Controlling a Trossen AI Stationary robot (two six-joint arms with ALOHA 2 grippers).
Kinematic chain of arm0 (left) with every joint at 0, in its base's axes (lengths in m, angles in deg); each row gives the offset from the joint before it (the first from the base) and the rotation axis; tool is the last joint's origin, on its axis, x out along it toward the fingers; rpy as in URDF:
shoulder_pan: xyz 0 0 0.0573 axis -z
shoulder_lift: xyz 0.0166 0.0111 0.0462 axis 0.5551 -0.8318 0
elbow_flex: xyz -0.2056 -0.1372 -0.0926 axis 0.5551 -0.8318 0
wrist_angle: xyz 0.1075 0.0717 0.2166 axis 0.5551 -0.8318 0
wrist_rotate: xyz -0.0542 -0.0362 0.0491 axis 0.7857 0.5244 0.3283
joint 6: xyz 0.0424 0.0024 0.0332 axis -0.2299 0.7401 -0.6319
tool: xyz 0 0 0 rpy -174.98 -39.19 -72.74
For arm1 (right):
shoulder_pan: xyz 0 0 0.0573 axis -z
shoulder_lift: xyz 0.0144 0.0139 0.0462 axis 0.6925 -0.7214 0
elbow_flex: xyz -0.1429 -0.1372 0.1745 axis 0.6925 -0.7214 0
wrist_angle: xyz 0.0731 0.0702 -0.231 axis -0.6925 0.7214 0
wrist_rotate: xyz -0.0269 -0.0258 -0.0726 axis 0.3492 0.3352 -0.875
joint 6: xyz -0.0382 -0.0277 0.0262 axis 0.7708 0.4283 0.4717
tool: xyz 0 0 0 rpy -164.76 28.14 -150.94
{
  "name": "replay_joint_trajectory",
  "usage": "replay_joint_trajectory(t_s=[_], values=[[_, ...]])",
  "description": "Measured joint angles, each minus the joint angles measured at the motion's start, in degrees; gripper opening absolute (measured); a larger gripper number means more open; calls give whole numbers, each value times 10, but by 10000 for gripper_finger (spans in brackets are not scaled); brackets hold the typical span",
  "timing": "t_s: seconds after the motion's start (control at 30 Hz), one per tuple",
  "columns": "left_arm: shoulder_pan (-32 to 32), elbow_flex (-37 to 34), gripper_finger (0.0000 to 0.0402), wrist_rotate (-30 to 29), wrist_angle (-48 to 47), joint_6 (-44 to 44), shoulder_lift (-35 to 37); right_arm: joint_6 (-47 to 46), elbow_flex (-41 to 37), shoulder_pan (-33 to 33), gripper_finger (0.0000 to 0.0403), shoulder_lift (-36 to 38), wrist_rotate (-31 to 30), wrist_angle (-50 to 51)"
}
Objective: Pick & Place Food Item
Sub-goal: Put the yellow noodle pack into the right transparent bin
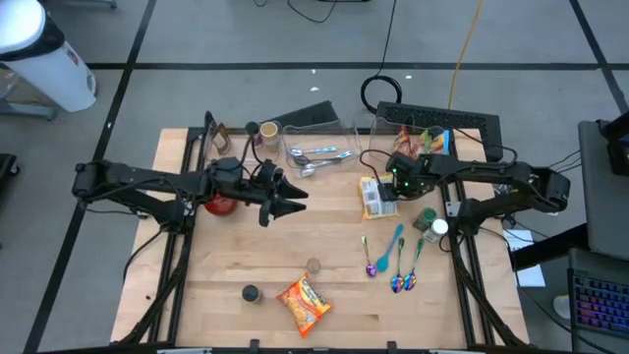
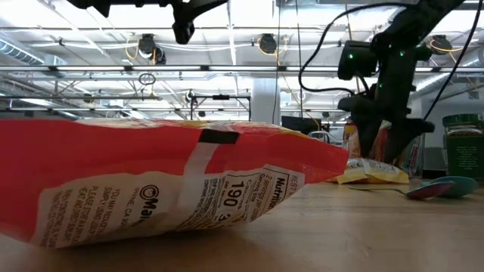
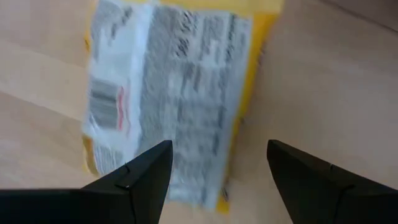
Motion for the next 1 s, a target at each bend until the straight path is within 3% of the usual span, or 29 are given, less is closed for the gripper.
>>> replay_joint_trajectory(t_s=[0.3, 0.43, 0.8, 1.0], values=[[-2, 0, 237, -17, 15, -2, 1, -6, -39, 12, 237, 0, 2, -80], [-2, 0, 237, -17, 15, -2, 1, -6, -50, 12, 191, 0, 13, -97], [-2, 0, 237, -17, 15, -2, 1, -6, -57, 11, 17, 0, 31, -170], [-2, 0, 237, -17, 16, -3, 1, -30, -57, 10, 5, 0, 72, -253]])
